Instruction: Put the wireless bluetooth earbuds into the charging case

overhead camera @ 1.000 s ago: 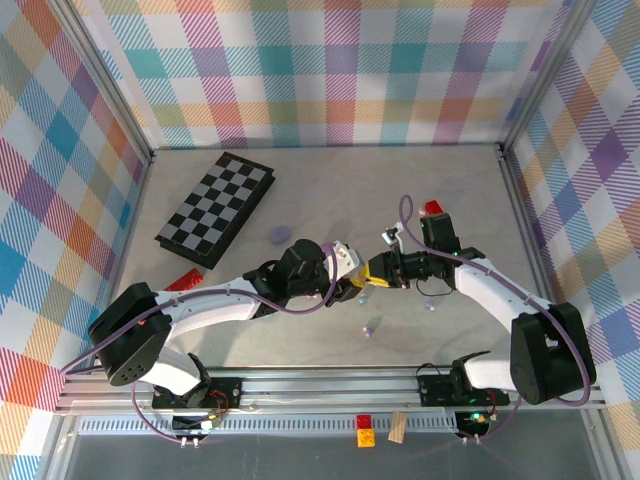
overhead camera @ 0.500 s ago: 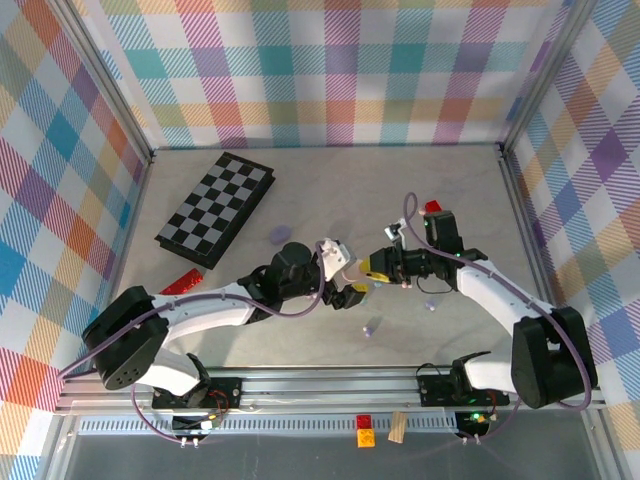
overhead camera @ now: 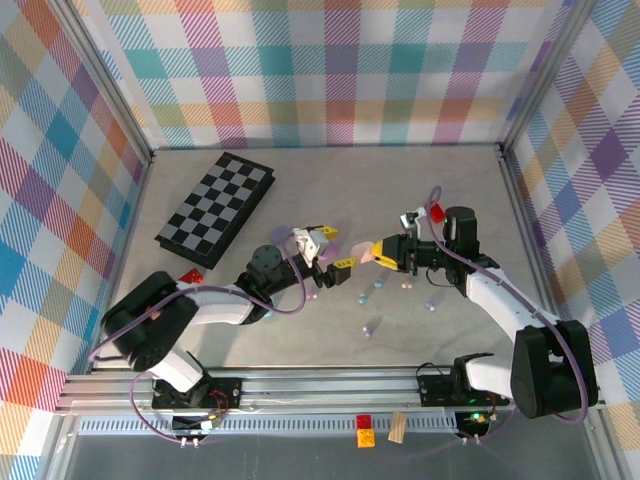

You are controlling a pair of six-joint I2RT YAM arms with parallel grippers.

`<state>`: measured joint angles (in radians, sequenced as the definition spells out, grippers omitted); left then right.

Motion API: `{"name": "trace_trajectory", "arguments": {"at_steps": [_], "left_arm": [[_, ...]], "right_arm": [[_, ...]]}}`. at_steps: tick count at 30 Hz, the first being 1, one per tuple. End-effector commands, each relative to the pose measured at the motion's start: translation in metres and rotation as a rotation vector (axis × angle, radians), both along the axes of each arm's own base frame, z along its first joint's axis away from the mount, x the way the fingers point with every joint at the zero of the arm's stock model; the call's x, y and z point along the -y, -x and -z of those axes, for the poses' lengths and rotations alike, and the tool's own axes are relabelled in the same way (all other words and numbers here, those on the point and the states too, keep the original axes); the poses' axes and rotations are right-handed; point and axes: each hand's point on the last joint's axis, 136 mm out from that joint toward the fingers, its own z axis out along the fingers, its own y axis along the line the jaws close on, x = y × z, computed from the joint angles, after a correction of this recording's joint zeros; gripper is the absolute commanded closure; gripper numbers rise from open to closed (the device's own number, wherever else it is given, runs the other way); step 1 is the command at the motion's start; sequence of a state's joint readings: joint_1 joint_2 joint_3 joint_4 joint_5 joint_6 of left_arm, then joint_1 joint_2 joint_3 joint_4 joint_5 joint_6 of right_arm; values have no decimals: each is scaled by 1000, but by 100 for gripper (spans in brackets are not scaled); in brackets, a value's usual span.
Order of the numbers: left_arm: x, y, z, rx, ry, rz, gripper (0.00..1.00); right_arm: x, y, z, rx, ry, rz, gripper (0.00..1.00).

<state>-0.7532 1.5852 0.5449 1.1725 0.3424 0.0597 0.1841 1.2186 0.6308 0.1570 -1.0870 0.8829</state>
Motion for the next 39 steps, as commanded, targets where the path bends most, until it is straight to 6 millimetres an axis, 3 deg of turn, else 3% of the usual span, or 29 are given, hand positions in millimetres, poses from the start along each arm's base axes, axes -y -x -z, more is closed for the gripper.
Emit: {"name": "trace_trajectory", "arguments": {"at_steps": [1, 11, 21, 24, 27, 29, 39], "left_arm": [[15, 17, -21, 107, 76, 153, 19], [36, 24, -18, 160, 54, 275, 25], [41, 31, -13, 159, 37, 330, 62], [41, 31, -13, 159, 33, 330, 72], [41, 31, -11, 158, 4, 329, 73], [41, 30, -9, 142, -21, 324, 72], [43, 31, -9, 129, -39, 336, 72]], "right_arm": [[-2, 8, -20, 47, -54, -51, 75], [-2, 10, -20, 43, -47, -53, 77], [-2, 12, -21, 40, -45, -53, 77], [-1, 11, -20, 33, -39, -45, 71], [-1, 10, -19, 29, -22, -33, 50], [-1, 10, -18, 33, -11, -33, 47], [-6, 10, -11, 17, 0, -48, 62]]}}
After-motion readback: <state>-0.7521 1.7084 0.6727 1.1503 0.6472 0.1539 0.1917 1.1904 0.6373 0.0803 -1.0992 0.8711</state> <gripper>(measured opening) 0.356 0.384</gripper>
